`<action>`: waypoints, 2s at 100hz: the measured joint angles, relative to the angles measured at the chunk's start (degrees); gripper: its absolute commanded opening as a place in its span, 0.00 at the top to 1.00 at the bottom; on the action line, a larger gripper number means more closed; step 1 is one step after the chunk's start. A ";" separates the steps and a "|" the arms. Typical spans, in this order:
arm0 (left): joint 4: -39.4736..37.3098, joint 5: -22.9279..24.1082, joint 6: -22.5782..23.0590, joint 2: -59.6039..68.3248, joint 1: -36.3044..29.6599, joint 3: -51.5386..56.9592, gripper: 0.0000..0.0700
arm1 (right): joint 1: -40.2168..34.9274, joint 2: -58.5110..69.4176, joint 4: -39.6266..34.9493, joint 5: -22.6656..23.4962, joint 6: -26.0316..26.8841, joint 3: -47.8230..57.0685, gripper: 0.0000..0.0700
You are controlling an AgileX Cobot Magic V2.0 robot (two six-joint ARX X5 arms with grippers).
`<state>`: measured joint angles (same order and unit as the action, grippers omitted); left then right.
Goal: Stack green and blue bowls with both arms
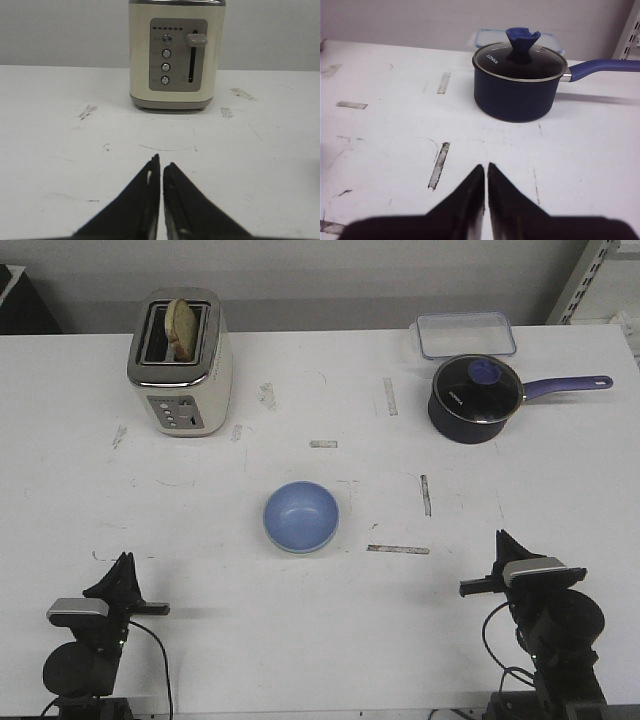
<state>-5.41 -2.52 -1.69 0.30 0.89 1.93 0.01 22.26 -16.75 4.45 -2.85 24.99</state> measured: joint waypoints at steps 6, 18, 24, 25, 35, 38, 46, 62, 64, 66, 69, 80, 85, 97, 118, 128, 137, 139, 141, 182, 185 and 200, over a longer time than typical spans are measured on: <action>0.00 0.00 0.00 0.00 0.00 0.00 1.00 | 0.00 0.00 0.00 0.00 0.00 0.00 1.00; 0.00 0.00 -0.26 0.00 0.00 0.00 1.00 | 0.00 0.00 0.00 0.00 0.00 0.00 1.00; 0.00 0.00 -0.37 0.00 0.00 0.00 1.00 | 0.00 0.00 0.00 0.00 0.00 0.00 1.00; 0.00 0.00 -0.37 0.00 0.00 0.00 1.00 | 0.00 0.00 0.00 0.00 0.00 0.00 1.00; 0.00 0.00 -0.39 0.00 0.02 0.00 1.00 | 0.00 0.00 0.00 -0.02 0.00 0.00 1.00; -0.02 0.00 -0.39 0.00 0.00 0.00 1.00 | 0.07 -0.22 -0.09 -0.13 0.00 0.00 1.00; 0.02 0.00 -0.39 0.00 0.00 0.00 1.00 | 0.92 -2.36 -0.13 -0.04 0.00 -0.22 1.00; -0.02 0.00 -0.39 0.00 0.00 0.00 1.00 | 3.13 -10.43 3.78 -0.70 0.04 -4.44 1.00; -0.02 0.00 -0.39 0.00 0.00 0.00 1.00 | 3.32 -11.37 4.31 -1.11 0.04 -5.38 1.00; 0.00 0.00 -0.39 0.00 0.00 0.00 1.00 | 3.52 -12.22 4.76 -1.51 0.04 -6.40 1.00; 0.00 0.00 -0.39 0.00 0.00 0.00 1.00 | 3.76 -13.29 5.44 -1.95 0.04 -8.13 1.00; 0.02 0.00 -0.39 0.00 0.00 0.00 1.00 | 4.20 -17.18 5.97 -2.80 0.48 -14.27 1.00; 0.02 0.00 -0.39 0.00 0.00 0.00 1.00 | 4.20 -19.04 6.03 -2.97 1.16 -16.55 1.00; 0.02 0.00 -0.39 0.00 0.02 0.00 1.00 | 3.98 -22.29 8.00 -2.95 2.32 -20.39 1.00; 0.04 0.00 -0.39 0.00 0.00 0.00 1.00 | 3.32 -22.05 10.64 -2.95 4.92 -24.17 1.00; 0.02 0.00 -0.39 0.00 0.00 0.00 1.00 | 3.32 -22.16 12.98 -2.95 5.40 -24.17 1.00; 0.02 0.00 -0.39 0.00 0.00 0.00 1.00 | 3.32 -22.16 13.60 -2.95 5.70 -24.17 1.00; 0.00 0.00 -0.39 0.00 0.00 0.00 1.00 | 3.32 -22.16 13.60 -2.95 5.70 -24.17 1.00; 0.00 0.00 -0.39 0.00 0.00 0.00 1.00 | 3.32 -22.16 13.60 -2.97 5.73 -24.17 1.00; 0.02 0.00 -0.39 0.00 0.00 0.00 1.00 | 3.32 -22.16 13.60 -2.97 5.73 -24.17 1.00; 0.02 0.00 -0.39 0.00 0.00 0.00 1.00 | 3.32 -22.16 13.60 -2.95 5.73 -24.17 1.00; 0.02 0.00 -0.39 0.00 0.02 0.00 1.00 | 3.32 -22.16 13.60 -2.97 5.73 -24.17 1.00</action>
<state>-5.39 -2.52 -2.09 0.30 0.91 1.93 3.33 0.10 -3.16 1.48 2.87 0.82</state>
